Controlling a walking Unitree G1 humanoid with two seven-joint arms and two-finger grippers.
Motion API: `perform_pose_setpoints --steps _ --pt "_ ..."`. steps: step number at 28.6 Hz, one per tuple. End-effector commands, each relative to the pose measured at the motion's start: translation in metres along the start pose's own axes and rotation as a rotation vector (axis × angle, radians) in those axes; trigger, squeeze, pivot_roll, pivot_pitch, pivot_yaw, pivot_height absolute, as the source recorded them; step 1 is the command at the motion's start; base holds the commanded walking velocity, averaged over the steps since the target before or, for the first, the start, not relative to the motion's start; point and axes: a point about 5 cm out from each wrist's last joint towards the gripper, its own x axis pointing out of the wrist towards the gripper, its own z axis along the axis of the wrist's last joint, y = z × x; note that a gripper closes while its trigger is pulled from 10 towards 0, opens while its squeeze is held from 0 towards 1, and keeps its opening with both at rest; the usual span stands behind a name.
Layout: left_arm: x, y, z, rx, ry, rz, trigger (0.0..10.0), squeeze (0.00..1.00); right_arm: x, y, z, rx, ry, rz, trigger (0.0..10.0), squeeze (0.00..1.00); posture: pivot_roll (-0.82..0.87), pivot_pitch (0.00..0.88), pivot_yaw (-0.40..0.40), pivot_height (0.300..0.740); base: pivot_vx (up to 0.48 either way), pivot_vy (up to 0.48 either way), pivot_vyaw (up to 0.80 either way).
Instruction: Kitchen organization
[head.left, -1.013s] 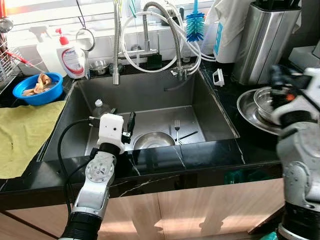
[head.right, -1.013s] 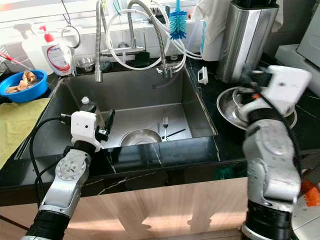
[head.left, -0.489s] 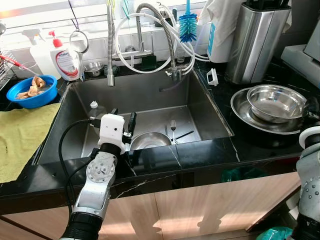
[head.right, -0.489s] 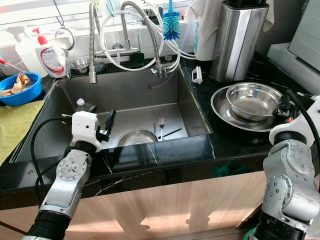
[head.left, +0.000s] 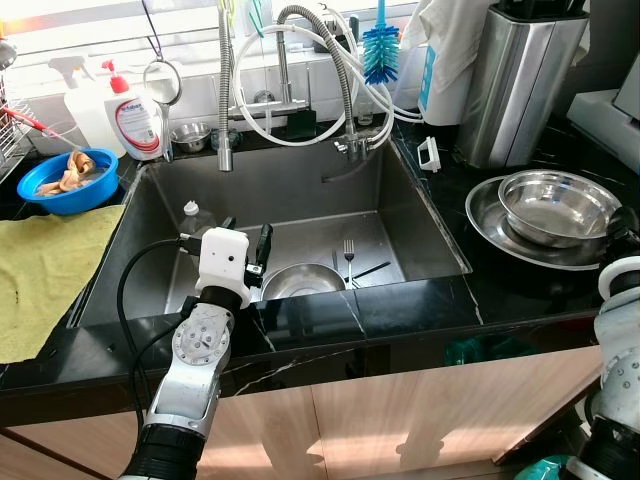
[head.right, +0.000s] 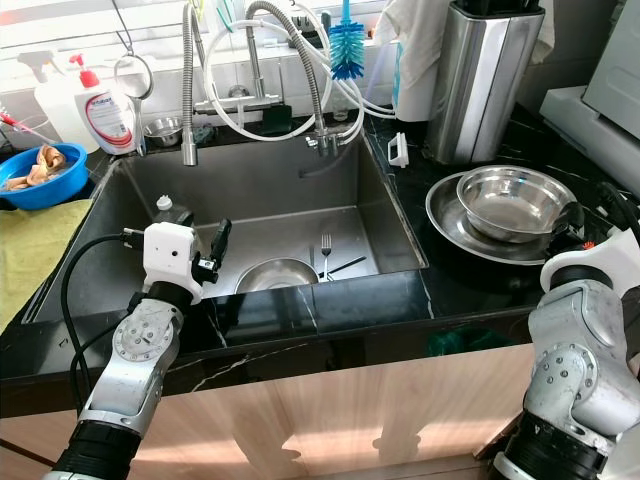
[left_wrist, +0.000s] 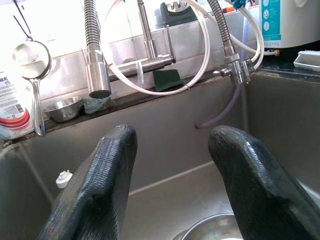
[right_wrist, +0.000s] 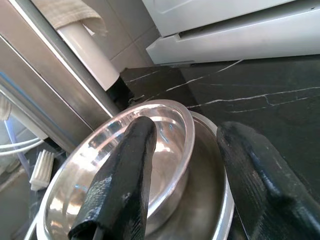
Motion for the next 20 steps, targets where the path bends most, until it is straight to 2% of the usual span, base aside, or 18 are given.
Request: perform_pose_setpoints --steps 1,4,6,10,20 --pt "0.001 0.005 -0.001 0.015 0.017 0.012 10.0 0.00 0.002 0.002 0.000 0.022 0.010 0.000 10.0 0.00 -0.15 0.000 0.081 0.740 0.000 0.000 0.00" --pt "0.001 0.005 -0.002 0.015 0.018 0.012 10.0 0.00 0.002 0.002 0.000 0.024 0.011 -0.004 10.0 0.00 -0.15 0.000 0.081 0.740 0.000 0.000 0.00" --pt "0.000 0.003 -0.002 0.013 0.019 0.008 10.0 0.00 0.005 -0.003 -0.006 -0.035 0.041 -0.041 10.0 0.00 -0.15 0.000 0.081 0.740 0.000 0.000 0.00" --pt "0.001 0.004 -0.002 0.014 0.019 0.010 10.0 0.00 0.009 -0.006 -0.013 -0.045 0.073 -0.062 10.0 0.00 -0.15 0.000 0.079 0.740 0.000 0.000 0.00" --pt "0.001 0.006 -0.001 0.015 0.017 0.013 10.0 0.00 0.019 0.005 -0.011 -0.043 0.078 -0.043 10.0 0.00 -0.15 0.000 0.082 0.740 0.000 0.000 0.00"
